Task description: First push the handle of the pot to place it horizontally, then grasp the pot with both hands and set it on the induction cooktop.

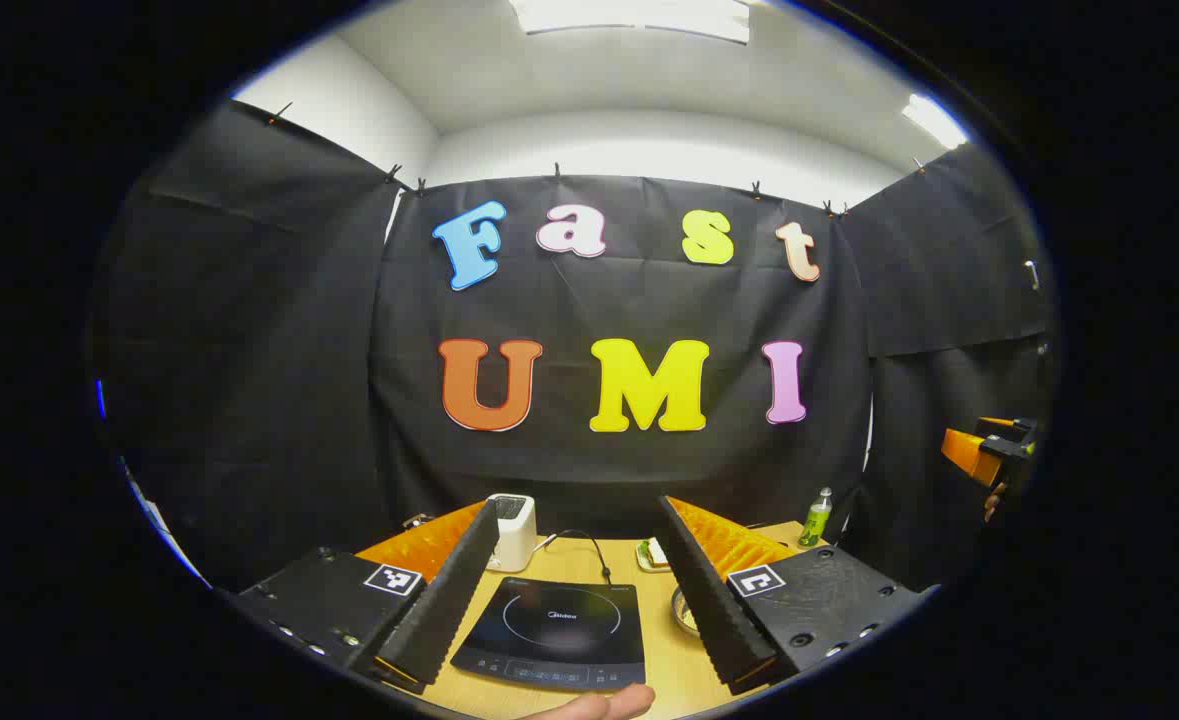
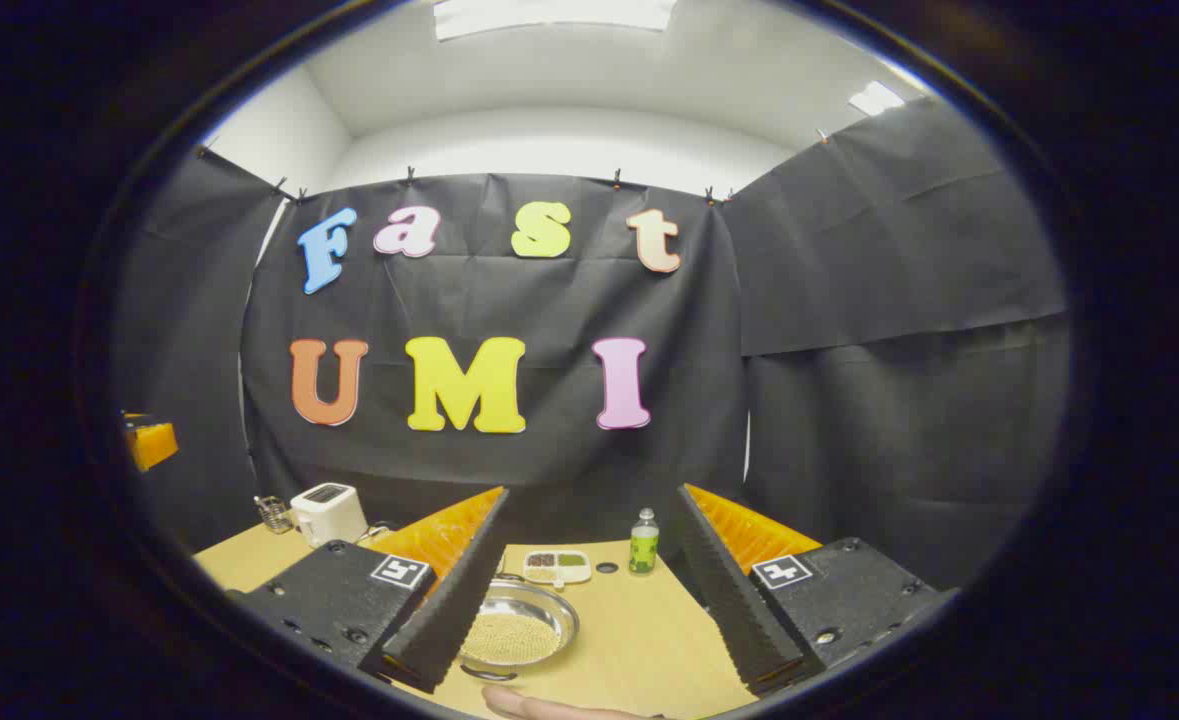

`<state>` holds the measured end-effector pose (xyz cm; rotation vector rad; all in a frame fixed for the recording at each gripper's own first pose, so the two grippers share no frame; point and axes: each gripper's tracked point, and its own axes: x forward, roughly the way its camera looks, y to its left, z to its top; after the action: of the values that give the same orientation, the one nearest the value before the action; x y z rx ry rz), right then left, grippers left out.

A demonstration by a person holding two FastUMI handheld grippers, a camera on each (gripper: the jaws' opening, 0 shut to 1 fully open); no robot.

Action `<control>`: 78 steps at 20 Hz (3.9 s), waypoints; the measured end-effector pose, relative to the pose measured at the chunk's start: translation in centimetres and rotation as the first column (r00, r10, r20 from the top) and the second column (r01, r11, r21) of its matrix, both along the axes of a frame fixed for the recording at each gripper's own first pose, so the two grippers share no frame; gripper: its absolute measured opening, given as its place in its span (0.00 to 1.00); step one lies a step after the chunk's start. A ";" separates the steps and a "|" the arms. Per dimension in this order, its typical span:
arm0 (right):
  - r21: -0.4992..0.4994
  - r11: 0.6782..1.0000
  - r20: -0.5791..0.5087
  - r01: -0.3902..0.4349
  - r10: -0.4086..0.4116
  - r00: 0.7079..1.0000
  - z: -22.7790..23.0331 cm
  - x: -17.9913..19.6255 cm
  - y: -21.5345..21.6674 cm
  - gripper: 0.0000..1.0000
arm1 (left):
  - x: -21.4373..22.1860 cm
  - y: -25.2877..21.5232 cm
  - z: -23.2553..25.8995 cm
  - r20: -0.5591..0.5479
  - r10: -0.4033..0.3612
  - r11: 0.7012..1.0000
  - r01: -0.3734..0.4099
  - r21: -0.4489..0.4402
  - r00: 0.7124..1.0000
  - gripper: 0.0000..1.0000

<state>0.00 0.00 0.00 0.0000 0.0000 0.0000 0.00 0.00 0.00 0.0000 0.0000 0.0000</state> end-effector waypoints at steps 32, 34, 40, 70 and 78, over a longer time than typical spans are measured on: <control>0.207 0.960 -0.537 -0.190 0.274 0.798 -16.7 5.6 8.5 0.31 | -2.0 1.2 -2.7 0.005 -0.005 0.999 0.005 0.032 1.000 0.95; 0.209 0.961 -0.577 -0.181 0.271 0.771 -18.8 6.3 9.2 0.11 | -2.4 1.4 -2.6 0.016 -0.001 1.000 0.001 0.021 1.000 0.95; 0.207 0.955 -0.723 -0.212 0.295 0.625 -25.4 5.9 12.9 0.04 | -3.9 1.6 -3.5 0.003 -0.018 1.000 0.018 0.002 1.000 0.95; 0.259 0.939 -0.885 -0.227 0.325 0.333 -39.5 3.8 15.8 0.01 | -4.0 1.8 -6.4 -0.036 -0.035 0.999 0.034 -0.028 0.999 0.95; 0.233 0.947 -0.882 -0.224 0.302 0.361 -39.8 4.8 12.1 0.04 | -3.7 -0.1 -6.5 -0.039 -0.059 0.998 0.058 -0.015 0.998 0.95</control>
<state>4.79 12.14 -39.80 0.0770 1.1527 0.3391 -3.71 -0.11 -6.53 -0.0135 0.0390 -0.0584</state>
